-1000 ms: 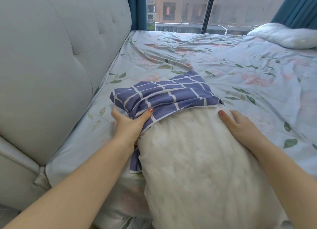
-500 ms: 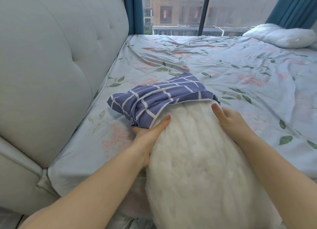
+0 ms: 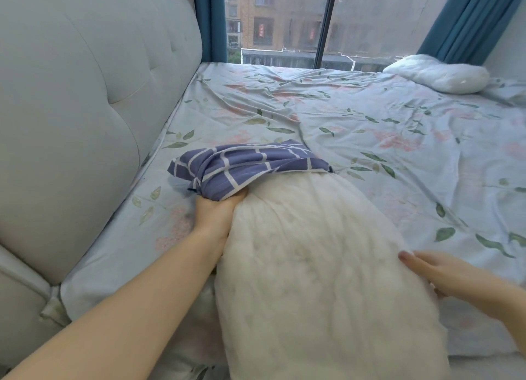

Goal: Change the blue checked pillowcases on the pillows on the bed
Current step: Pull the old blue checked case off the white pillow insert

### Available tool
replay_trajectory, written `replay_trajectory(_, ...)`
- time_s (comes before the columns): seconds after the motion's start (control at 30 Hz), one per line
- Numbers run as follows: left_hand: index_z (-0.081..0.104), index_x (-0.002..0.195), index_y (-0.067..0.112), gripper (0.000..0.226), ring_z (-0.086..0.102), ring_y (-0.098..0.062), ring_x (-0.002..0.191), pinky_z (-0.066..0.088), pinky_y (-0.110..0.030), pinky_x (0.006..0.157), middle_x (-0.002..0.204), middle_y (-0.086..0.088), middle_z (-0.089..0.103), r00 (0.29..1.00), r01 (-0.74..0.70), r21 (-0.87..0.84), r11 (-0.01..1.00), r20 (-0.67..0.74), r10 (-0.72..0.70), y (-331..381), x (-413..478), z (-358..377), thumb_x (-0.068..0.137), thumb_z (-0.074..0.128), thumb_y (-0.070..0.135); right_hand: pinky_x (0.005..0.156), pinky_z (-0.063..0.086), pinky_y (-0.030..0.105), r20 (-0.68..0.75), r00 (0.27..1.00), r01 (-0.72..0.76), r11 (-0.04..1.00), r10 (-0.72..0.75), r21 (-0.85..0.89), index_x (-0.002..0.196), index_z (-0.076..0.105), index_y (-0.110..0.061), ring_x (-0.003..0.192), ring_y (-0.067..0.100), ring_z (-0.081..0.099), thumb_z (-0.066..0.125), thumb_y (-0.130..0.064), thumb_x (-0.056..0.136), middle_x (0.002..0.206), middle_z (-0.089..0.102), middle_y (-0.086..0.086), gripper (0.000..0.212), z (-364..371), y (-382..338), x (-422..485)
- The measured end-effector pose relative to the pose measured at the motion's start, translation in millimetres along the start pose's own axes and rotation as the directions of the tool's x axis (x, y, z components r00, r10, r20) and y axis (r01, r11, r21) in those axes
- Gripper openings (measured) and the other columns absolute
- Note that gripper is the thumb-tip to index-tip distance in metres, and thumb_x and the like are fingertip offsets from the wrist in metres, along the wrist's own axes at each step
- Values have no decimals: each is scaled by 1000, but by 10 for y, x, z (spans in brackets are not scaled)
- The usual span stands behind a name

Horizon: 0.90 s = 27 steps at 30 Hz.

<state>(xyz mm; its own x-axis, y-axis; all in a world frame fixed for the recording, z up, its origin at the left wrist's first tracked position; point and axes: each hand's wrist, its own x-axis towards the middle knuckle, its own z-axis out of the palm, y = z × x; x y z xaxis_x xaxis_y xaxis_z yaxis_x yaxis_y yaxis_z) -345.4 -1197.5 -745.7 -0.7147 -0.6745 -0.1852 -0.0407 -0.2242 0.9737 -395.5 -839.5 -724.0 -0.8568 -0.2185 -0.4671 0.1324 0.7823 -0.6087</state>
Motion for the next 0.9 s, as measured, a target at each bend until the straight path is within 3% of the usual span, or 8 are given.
replay_trajectory(0.1,61,128,27,75,65,-13,107,51,-39,99,120,9,68,1000,24,12,1000,9,-24,-2,-19,-8,61,87,45,77,57,37,19,1000,15,998,-16,62,109,61,-1,85,21,68,61,-90,49,103,66,19,107,-6,234,-23)
replay_trajectory(0.23,54,134,24,85,61,-16,109,50,-38,99,126,9,63,997,74,-5,997,23,-74,34,-101,-10,60,89,45,92,55,46,179,984,0,992,-23,126,118,62,-32,100,14,70,63,-76,68,107,73,-9,67,29,295,-155)
replay_trajectory(0.33,44,142,15,86,60,-21,112,51,-35,89,132,1,59,988,156,-53,986,26,-154,48,-139,-35,70,89,30,87,58,41,298,954,5,998,-23,60,124,50,-48,104,7,67,78,-59,70,113,70,-17,62,28,318,-241)
replay_trajectory(0.4,37,147,15,94,58,-22,112,49,-32,79,137,-1,56,984,174,-43,984,38,-172,56,-184,-62,70,88,30,82,58,38,307,951,24,996,-48,83,127,50,-44,104,11,68,84,-43,70,114,70,-12,66,23,295,-271)
replay_trajectory(0.53,15,154,15,114,50,-30,126,47,-38,81,148,-5,41,975,217,14,976,35,-218,122,-270,-133,69,88,35,88,56,47,188,972,98,968,-143,229,121,63,-26,103,20,70,87,-25,67,112,73,0,59,23,176,-309)
replay_trajectory(0.67,6,153,14,112,47,-21,105,46,-35,66,149,-8,36,978,201,29,979,58,-202,192,-374,-136,74,85,29,68,56,31,-45,983,181,932,-176,313,106,70,-11,85,21,74,86,-18,71,94,77,6,39,-44,8,-320)
replay_trajectory(0.8,14,146,14,107,46,-16,108,48,-31,76,133,2,41,990,136,-78,988,-13,-138,219,-471,-64,70,88,28,67,55,31,-302,932,277,930,-198,243,97,74,-17,71,13,73,78,-16,78,83,77,2,19,-433,-350,-241)
replay_trajectory(0.9,14,142,18,114,48,-20,124,49,-45,100,145,2,39,993,86,-149,985,-62,-97,199,-475,-11,61,92,37,55,46,16,-459,820,401,916,-342,33,84,73,-18,57,1,61,80,-18,79,65,69,-9,9,-806,-833,-132)
